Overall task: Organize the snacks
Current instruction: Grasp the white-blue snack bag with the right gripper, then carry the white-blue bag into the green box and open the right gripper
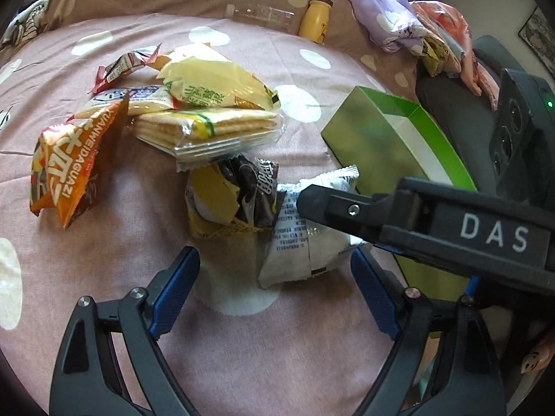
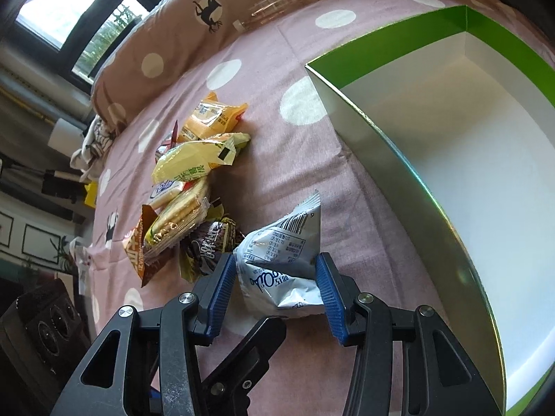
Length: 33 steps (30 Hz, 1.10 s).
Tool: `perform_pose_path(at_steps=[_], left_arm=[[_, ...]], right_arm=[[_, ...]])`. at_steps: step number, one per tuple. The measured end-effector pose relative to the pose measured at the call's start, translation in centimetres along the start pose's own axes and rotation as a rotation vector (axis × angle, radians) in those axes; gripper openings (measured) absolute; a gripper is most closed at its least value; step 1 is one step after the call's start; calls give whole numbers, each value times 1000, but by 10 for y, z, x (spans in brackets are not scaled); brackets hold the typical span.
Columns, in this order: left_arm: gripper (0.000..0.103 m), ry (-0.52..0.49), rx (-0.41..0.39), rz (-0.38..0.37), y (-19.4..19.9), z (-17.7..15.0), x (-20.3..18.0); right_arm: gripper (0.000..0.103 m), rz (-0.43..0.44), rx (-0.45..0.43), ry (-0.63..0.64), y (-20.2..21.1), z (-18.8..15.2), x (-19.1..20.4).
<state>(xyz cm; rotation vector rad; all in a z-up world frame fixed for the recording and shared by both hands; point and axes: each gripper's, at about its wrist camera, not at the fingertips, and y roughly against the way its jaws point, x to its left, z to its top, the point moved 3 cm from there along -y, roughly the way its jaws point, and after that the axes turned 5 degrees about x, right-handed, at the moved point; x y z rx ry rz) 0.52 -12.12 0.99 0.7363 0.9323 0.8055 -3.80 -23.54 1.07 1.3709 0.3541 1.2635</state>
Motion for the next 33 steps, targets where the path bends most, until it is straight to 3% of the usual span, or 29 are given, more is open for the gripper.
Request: perform_pose_path(at_steps=[2, 6, 9, 10, 18, 22, 27, 33], left_arm=[[88, -7, 3, -10, -4, 0, -1], [65, -47, 8, -59, -12, 0, -7], [62, -89, -12, -24, -11, 0, -13], [57, -107, -25, -23, -7, -1, -16], [56, -170, -144, 37, 28, 1, -34], [56, -215, -199, 32, 41, 6, -51], [56, -270, -228, 0, 49, 20, -77], [53, -360, -249, -5, 50, 31, -112]], right_arm=[[50, 25, 5, -2, -1, 0, -3], [50, 55, 18, 16, -4, 1, -2], [50, 66, 22, 10, -5, -1, -3], [50, 75, 15, 6, -1, -2, -3], [50, 105, -99, 83, 35, -7, 19], [50, 122, -180, 105, 62, -8, 25], [50, 137, -279, 75, 96, -7, 13], [50, 170, -339, -3, 117, -5, -18]])
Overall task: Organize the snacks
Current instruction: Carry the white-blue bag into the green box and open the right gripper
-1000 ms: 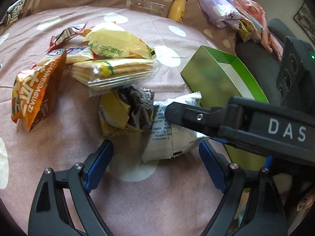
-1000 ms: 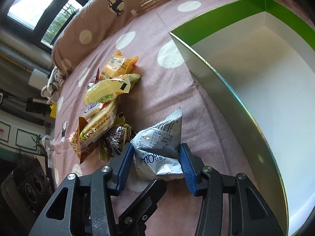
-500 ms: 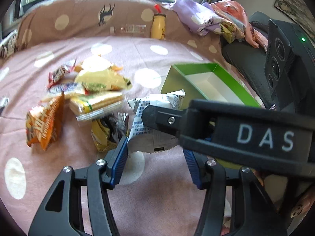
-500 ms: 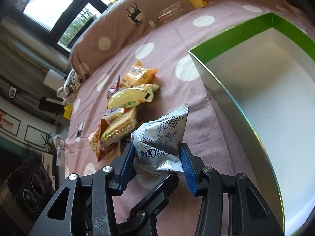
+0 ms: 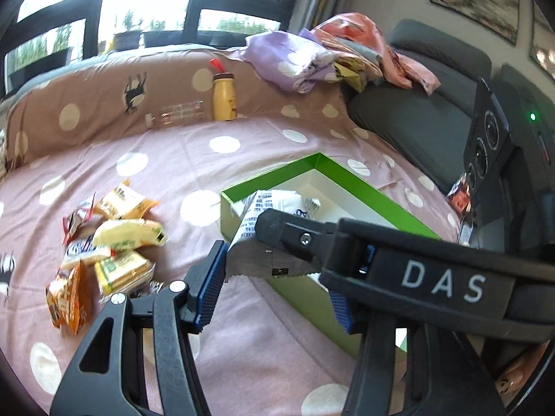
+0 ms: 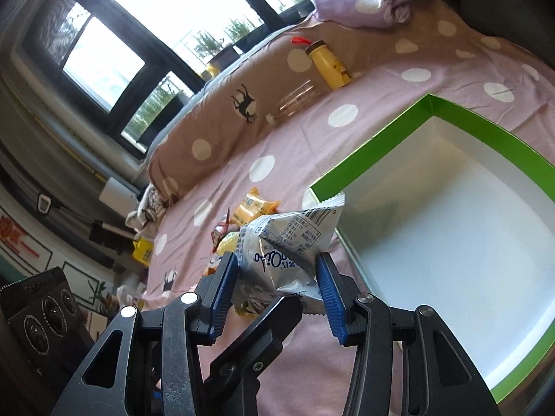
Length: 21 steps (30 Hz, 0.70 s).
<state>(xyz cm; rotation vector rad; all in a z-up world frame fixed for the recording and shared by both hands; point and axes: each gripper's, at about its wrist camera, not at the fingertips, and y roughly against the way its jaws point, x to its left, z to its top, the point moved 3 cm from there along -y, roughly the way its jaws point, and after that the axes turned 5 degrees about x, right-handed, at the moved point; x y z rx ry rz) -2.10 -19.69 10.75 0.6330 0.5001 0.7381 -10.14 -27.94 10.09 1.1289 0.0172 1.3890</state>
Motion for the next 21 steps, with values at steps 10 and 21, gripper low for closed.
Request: perform_pose_path(at_steps=[10, 21], left_arm=[[53, -73, 42, -71, -36, 11, -38], [54, -78, 123, -129, -69, 9, -62]], right_arm=[[50, -30, -59, -124, 19, 9, -47], [50, -70, -59, -254, 25, 11, -92]])
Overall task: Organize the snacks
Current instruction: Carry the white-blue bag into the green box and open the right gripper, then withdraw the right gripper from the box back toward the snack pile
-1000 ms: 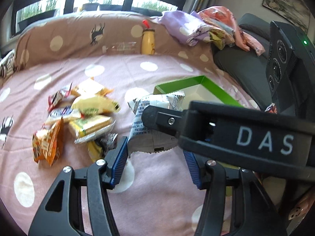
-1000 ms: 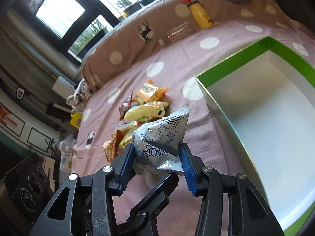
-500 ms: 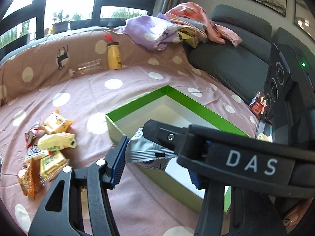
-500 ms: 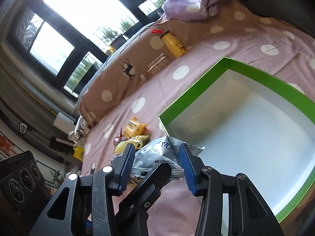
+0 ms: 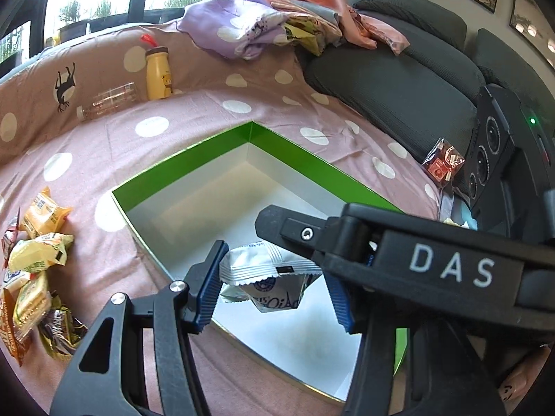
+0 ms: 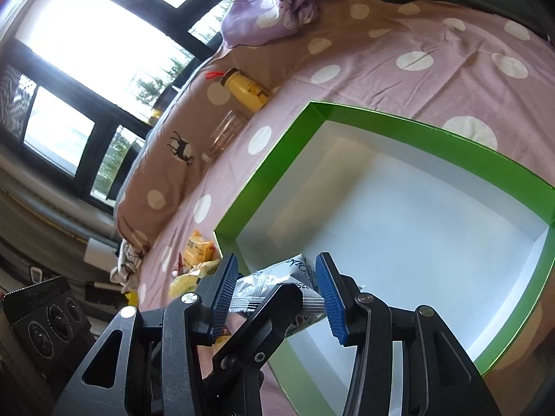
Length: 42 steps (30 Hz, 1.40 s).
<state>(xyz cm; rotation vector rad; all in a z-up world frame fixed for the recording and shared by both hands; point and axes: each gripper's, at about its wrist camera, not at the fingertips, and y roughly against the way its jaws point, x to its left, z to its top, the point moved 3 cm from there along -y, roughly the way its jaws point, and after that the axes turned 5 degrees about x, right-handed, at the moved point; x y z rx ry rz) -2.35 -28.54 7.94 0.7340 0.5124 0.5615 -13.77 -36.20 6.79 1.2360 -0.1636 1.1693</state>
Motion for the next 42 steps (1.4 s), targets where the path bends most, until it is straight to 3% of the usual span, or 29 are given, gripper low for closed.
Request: perform_pose_path(at_steps=[5, 7, 9, 11, 15, 19, 25, 30, 35, 42], left_arm=[[56, 5, 14, 5, -3, -2, -3], [64, 9, 9, 15, -1, -4, -1], [66, 15, 3, 32, 3, -7, 3], [66, 25, -7, 55, 10, -9, 9], [68, 70, -24, 102, 30, -17, 24], [78, 98, -50, 168, 56, -32, 39], [79, 165, -60, 281, 81, -59, 70], [79, 272, -70, 257, 92, -80, 103], [79, 339, -75, 261, 101, -91, 130], [79, 400, -92, 233, 110, -96, 145]], right_arm=[[50, -82, -37, -36, 1, 3, -10], [51, -111, -60, -52, 4, 4, -16], [59, -155, -85, -67, 9, 6, -22], [76, -252, -116, -74, 13, 7, -27], [76, -325, -120, -48, 8, 7, -25], [77, -412, -147, -8, 3, 4, -21], [77, -497, -129, 62, -4, -6, -15], [78, -599, -127, 91, -4, -17, -9], [77, -677, -65, 143, -13, -26, -12], [77, -685, -58, 244, -26, -37, 5]])
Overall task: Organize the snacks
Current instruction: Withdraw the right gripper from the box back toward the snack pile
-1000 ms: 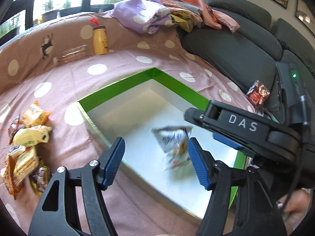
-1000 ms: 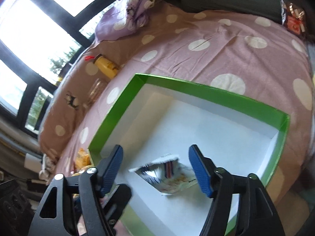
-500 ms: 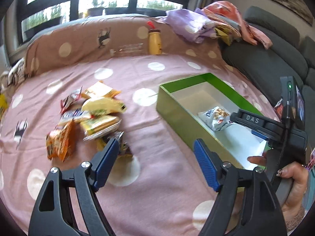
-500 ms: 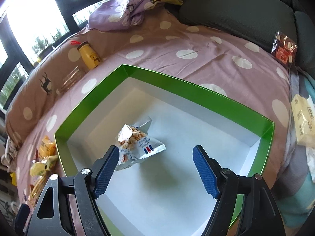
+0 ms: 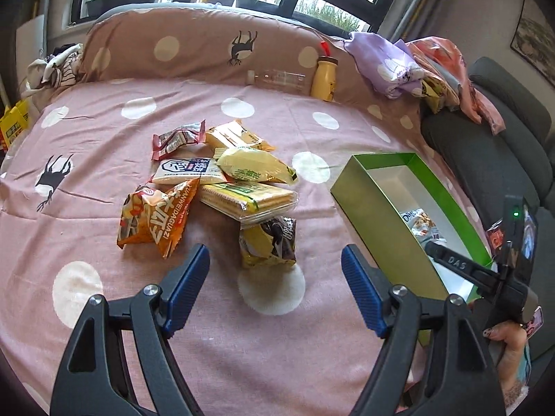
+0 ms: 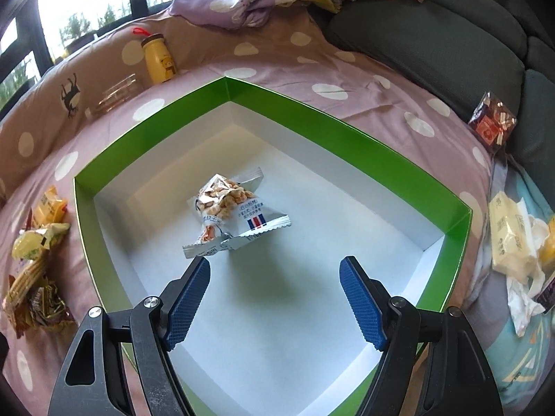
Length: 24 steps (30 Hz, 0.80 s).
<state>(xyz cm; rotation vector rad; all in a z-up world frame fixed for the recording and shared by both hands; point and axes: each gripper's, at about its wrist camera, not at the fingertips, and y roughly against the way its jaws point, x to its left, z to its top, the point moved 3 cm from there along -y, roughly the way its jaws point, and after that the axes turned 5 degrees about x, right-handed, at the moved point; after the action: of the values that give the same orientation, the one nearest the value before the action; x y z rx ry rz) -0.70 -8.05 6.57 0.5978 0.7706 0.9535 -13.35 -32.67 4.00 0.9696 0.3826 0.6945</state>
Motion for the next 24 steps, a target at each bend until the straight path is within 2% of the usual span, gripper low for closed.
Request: perform_pose_path(at_steps=[2, 4, 9, 18, 24], left_arm=[[79, 13, 12, -49, 0, 0, 1], [79, 23, 17, -63, 0, 0, 2], [79, 34, 27, -55, -1, 1, 3], [79, 55, 36, 3, -4, 2, 12], [79, 84, 43, 6, -5, 3, 21]], right_arm=[[77, 22, 10, 46, -2, -1, 12], [77, 62, 9, 66, -3, -3, 21], [77, 123, -15, 81, -2, -2, 30], [77, 128, -12, 86, -1, -1, 43], [77, 161, -12, 93, -1, -1, 51]])
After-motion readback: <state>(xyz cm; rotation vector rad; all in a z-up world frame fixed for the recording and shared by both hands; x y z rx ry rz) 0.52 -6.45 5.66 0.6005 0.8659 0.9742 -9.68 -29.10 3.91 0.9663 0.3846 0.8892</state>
